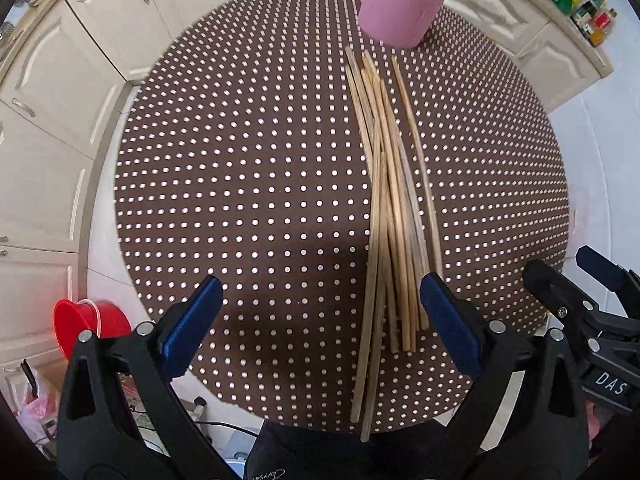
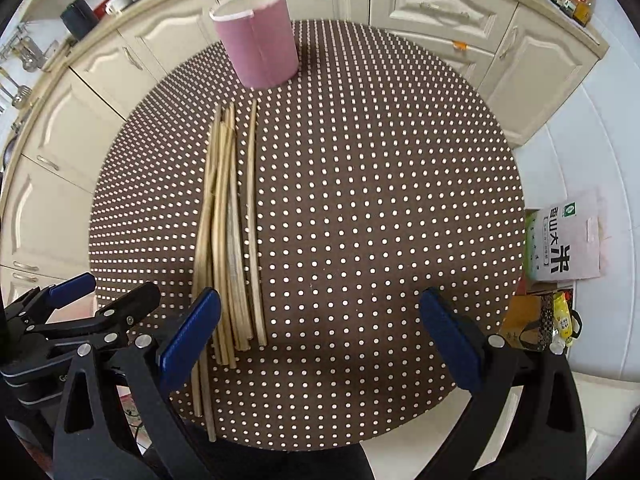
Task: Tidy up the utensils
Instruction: 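Lower both grippers toward the pile of wooden chopsticks, then close the left gripper on one chopstick while the right gripper grasps another chopstick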
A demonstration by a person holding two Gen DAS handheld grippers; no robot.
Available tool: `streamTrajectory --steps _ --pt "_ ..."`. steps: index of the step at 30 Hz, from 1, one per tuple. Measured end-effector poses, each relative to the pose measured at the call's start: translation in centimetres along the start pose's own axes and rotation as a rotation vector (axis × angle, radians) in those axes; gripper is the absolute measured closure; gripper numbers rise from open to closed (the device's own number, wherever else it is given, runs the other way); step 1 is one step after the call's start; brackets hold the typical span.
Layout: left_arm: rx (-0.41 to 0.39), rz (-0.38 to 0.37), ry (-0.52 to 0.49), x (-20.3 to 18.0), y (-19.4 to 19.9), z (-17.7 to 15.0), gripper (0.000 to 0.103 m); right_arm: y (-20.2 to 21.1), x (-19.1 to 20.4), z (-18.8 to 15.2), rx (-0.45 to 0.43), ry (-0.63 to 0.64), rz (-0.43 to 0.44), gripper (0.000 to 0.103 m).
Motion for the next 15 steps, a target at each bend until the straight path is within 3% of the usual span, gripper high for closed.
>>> streamTrajectory --steps 9,15 --pt "0.045 0.026 -0.022 -0.5 -3.1 0.9 0.007 -2.1 0.0 0.8 0.047 0.000 -0.016 0.008" --pt "0.047 0.049 -0.056 -1.1 -4.3 1.1 0.016 -2.9 0.6 1.4 0.053 0.003 -0.015 0.008"
Point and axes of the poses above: each gripper's, at about its wrist camera, not at the fingertips, and y roughly against the way its jaws point, x to its left, z to its top, the point moved 8 cm from there along -y, roughly the way its jaws point, and after that the axes turned 3 degrees about x, right-handed, at the moved point
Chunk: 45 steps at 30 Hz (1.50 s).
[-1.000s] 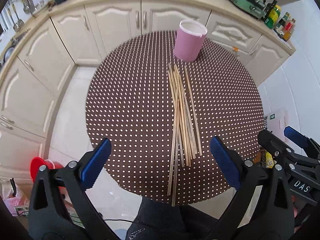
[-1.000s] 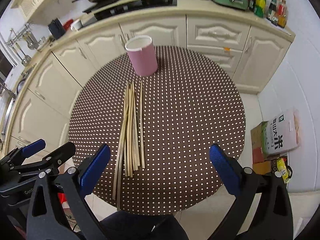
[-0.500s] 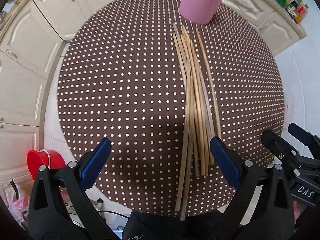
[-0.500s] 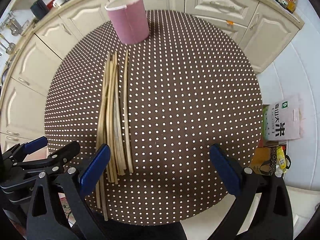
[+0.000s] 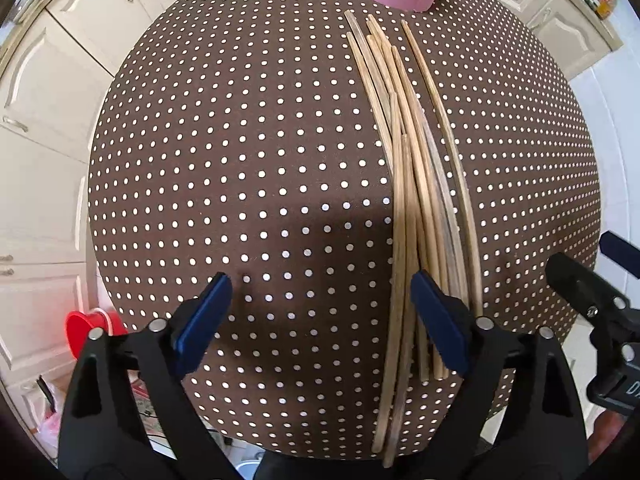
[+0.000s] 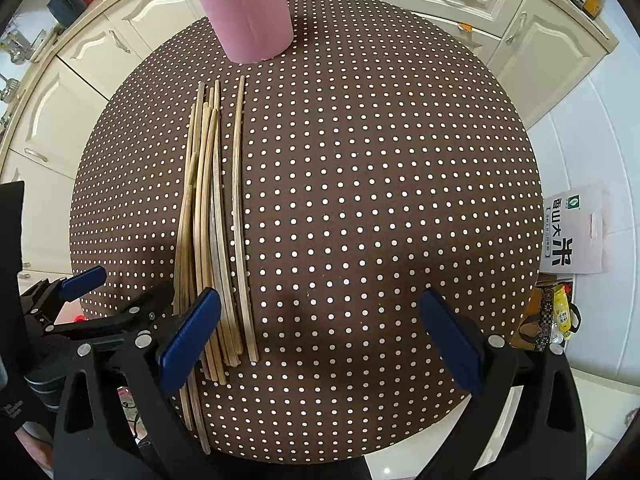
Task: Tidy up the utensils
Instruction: 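Close the left gripper on one chopstick while the right gripper grasps another chopstick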
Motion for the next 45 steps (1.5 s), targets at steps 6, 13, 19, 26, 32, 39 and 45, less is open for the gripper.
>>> streamTrajectory --steps 6,13,19,26,32,39,45 --pt "0.005 -0.008 -0.008 0.6 -1.3 1.0 0.016 -0.7 0.4 0.2 0.009 0.004 -0.004 0.008" --pt "0.037 0.073 -0.029 0.3 -3.5 1.6 0.016 -1.2 0.2 0.2 0.014 -0.009 -0.004 0.008" --pt "-0.045 0.017 -0.004 0.4 -2.0 2.8 0.073 -1.0 -0.2 0.1 0.009 -0.018 -0.003 0.008" --pt "-0.053 -0.027 0.036 1.1 -1.7 3.0 0.096 0.7 0.6 -0.2 -0.035 -0.023 0.059 0.015" --pt "-0.073 -0.042 0.074 2.2 -0.7 1.6 0.097 2.1 3.0 -1.0 -0.061 -0.048 0.279 0.039" --pt "-0.096 -0.062 0.087 3.1 0.3 0.3 0.097 1.9 6.7 -2.5 -0.016 -0.009 0.408 0.071" --pt "-0.083 -0.100 0.075 4.0 0.0 -0.3 0.097 0.0 8.4 -3.1 0.053 -0.012 0.399 0.081"
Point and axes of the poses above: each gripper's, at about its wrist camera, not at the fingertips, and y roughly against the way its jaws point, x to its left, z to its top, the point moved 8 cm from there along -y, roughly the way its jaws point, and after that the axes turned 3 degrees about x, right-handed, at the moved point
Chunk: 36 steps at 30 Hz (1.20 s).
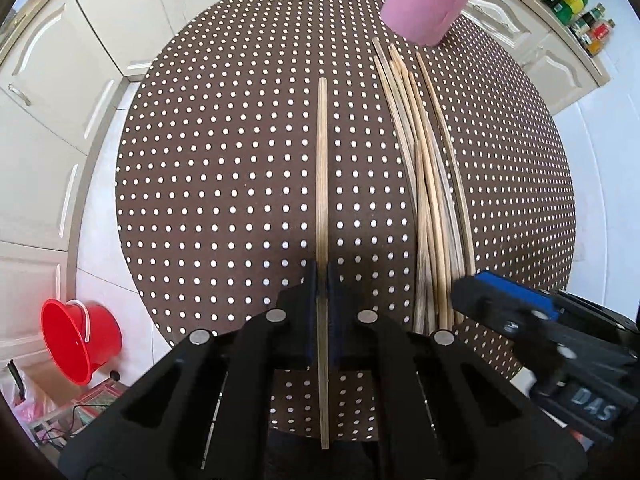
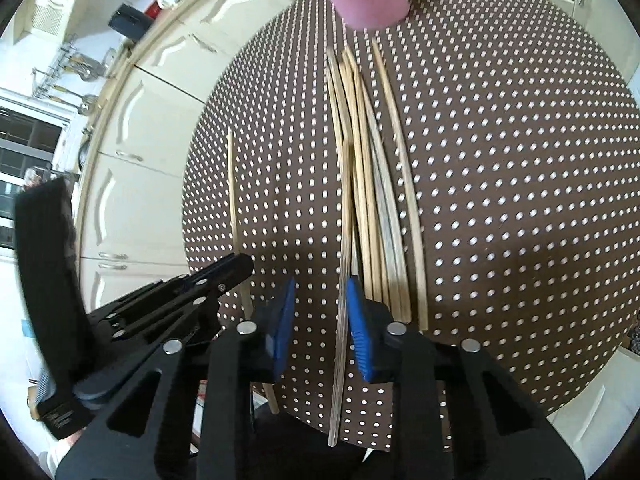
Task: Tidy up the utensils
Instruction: 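Close the left gripper on one chopstick while the right gripper grasps another chopstick, then lift the chopsticks upright with both grippers and carry them over the pink cup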
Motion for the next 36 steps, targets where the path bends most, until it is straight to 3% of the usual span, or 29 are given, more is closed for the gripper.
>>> streamTrajectory --steps 5,12,16,24,29,36 --pt "0.026 -0.029 -0.013 0.8 1.0 -2.5 0.097 -1.7 0.0 -0.3 0.034 -0.009 -0.073 0.082" --pt "0.054 -0.051 -0.034 1.5 0.6 -3.2 0.097 -3.4 0.4 0.1 0.033 -0.009 -0.135 0.083" --pt "0.054 -0.059 -0.045 1.6 0.4 -3.1 0.097 -4.3 0.9 0.3 0.033 -0.006 -0.217 0.095" --pt "0.034 -0.054 -0.055 1.7 1.3 -2.6 0.097 -1.7 -0.6 1.1 -0.011 -0.077 -0.136 0.097" --pt "-0.003 -0.053 -0.064 1.3 2.9 -2.5 0.097 1.9 -0.2 2.1 -0.116 -0.083 -0.078 0.098" --pt "-0.072 -0.049 -0.087 -0.3 5.6 -2.1 0.097 6.4 -0.5 2.9 -0.223 -0.060 -0.062 0.098"
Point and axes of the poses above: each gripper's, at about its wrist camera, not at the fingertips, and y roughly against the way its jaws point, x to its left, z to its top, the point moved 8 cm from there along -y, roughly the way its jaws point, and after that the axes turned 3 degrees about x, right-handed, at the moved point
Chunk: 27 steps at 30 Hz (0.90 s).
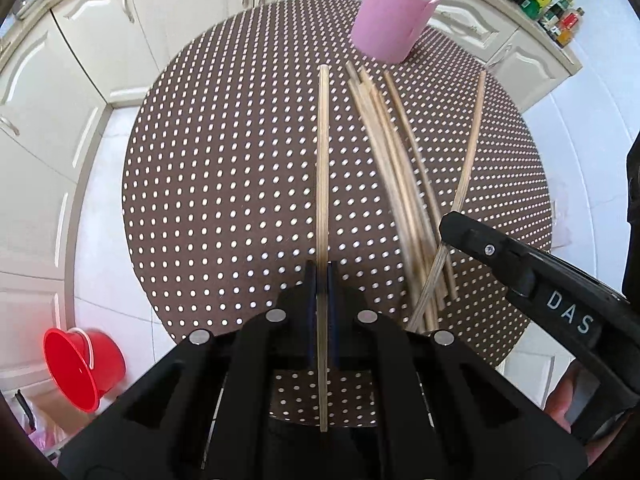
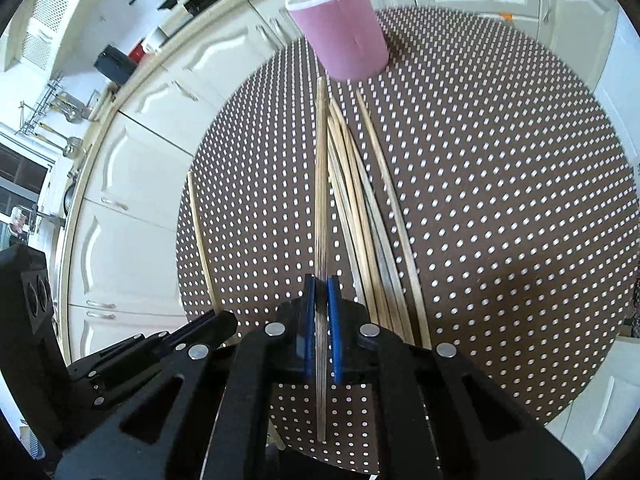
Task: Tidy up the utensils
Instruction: 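Lift the chopsticks upright with both grippers and carry them over the pink cup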
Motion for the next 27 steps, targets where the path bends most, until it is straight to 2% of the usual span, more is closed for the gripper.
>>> streamTrajectory --steps 3,5,12,27 --pt "-0.030 -0.001 -0.008 -0.8 1.1 0.7 0.097 1.3 -0.5 0.5 -0.043 0.007 0.001 0.098" --pt "-0.054 0.001 -0.012 -1.3 1.7 1.0 0.097 0.7 1.2 0.0 -0.070 0.012 0.003 0.098" --pt "-0.151 0.021 -0.027 -2.8 4.9 3.1 0.097 3.5 1.9 1.2 -0.170 0.031 0.018 0.098" --pt "-0.348 0.023 -0.048 -6.0 11.3 8.1 0.097 10.8 2.4 6.1 -0.393 0.068 0.051 0.098"
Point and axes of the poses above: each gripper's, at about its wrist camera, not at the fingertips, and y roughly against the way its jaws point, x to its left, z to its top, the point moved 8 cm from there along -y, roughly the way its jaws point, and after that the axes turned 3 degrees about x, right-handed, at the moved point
